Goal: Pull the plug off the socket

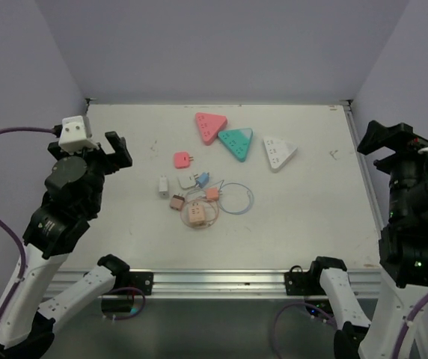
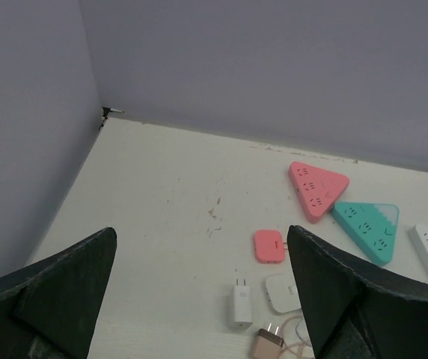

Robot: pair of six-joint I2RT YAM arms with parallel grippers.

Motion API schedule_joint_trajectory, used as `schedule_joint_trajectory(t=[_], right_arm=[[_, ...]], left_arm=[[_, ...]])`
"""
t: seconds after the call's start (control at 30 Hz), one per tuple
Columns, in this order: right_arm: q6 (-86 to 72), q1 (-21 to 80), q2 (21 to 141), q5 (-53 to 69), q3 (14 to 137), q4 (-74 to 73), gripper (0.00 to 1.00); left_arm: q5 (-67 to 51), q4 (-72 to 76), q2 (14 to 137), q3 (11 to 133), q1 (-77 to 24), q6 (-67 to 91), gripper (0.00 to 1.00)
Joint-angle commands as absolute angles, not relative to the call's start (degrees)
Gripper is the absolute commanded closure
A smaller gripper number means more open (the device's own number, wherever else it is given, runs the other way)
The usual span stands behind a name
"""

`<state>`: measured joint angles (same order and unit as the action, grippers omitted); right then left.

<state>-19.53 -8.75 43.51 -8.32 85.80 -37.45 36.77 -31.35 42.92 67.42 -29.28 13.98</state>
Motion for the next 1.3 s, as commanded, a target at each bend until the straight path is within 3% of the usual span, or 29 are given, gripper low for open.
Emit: schedule_joint_trajectory(t=[0.0, 0.23, 0.57, 1.27], right_arm=[[-15.4, -6.1, 41.9, -9.2, 87.2, -40.3, 0.01], [-13.3, 1.1, 35.1, -13.3, 81.1, -36.4, 0.01], [-12.0, 4.4, 32.3, -11.2, 74.9, -31.1, 0.01], [-11.3, 6.2, 31.2, -11.4, 72.6, -29.2, 0.01]], left_arm=[[36.1, -37.9, 41.2, 72.9, -28.9, 13.7, 0.00], [38.5, -38.2, 36.2, 75.9, -28.9, 11.5, 0.00], [45.1, -31.9, 28.7, 69.5, -28.9, 12.1, 0.00], [43.1, -29.4, 30.0, 66.4, -28.9, 13.9, 0.00]])
